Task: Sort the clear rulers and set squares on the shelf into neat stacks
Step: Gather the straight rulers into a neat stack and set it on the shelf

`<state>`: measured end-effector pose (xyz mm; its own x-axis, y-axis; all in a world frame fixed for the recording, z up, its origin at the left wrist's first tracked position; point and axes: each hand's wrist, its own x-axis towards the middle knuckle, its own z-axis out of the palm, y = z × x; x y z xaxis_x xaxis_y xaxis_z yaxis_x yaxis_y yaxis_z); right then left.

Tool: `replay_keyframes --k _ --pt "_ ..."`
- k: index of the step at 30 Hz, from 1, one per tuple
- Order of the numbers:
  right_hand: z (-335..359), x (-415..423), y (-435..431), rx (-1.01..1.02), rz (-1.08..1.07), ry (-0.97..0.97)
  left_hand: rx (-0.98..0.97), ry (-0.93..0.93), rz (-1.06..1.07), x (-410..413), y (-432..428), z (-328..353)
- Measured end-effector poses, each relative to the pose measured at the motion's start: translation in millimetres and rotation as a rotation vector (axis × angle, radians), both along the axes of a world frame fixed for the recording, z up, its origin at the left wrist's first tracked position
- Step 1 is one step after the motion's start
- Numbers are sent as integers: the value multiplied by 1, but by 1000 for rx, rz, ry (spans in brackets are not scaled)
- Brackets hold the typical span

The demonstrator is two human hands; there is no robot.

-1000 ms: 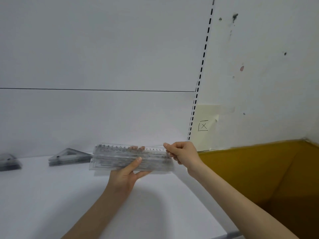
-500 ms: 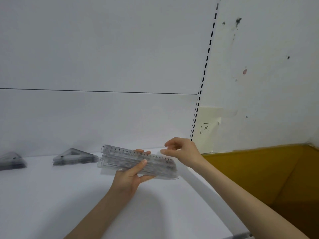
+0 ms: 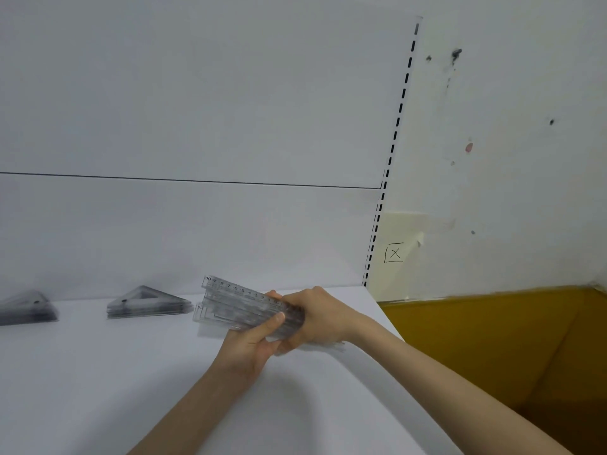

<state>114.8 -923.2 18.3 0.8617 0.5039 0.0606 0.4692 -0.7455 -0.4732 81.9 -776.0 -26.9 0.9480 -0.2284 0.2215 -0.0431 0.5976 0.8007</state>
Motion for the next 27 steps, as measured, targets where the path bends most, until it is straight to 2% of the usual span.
replay_keyframes --k 6,9,12,14,17,18,23,27 --pt "11 1 -13 -24 4 45 51 68 -47 4 5 -2" --pt "13 9 -23 -133 -25 32 74 152 69 10 17 0" --pt "12 19 -36 -207 -64 18 135 128 204 22 34 1" --pt "8 27 -42 -268 -92 5 372 58 222 27 44 6" --pt "1 42 -43 -334 -90 1 1072 -151 174 42 57 12" --pt "-1 48 -41 -344 -84 2 1240 -200 163 49 60 14" --pt "-7 74 -31 -328 -80 50 1601 -263 105 78 57 22" --pt "-3 85 -29 -329 -58 128 1739 -318 63 94 51 24"
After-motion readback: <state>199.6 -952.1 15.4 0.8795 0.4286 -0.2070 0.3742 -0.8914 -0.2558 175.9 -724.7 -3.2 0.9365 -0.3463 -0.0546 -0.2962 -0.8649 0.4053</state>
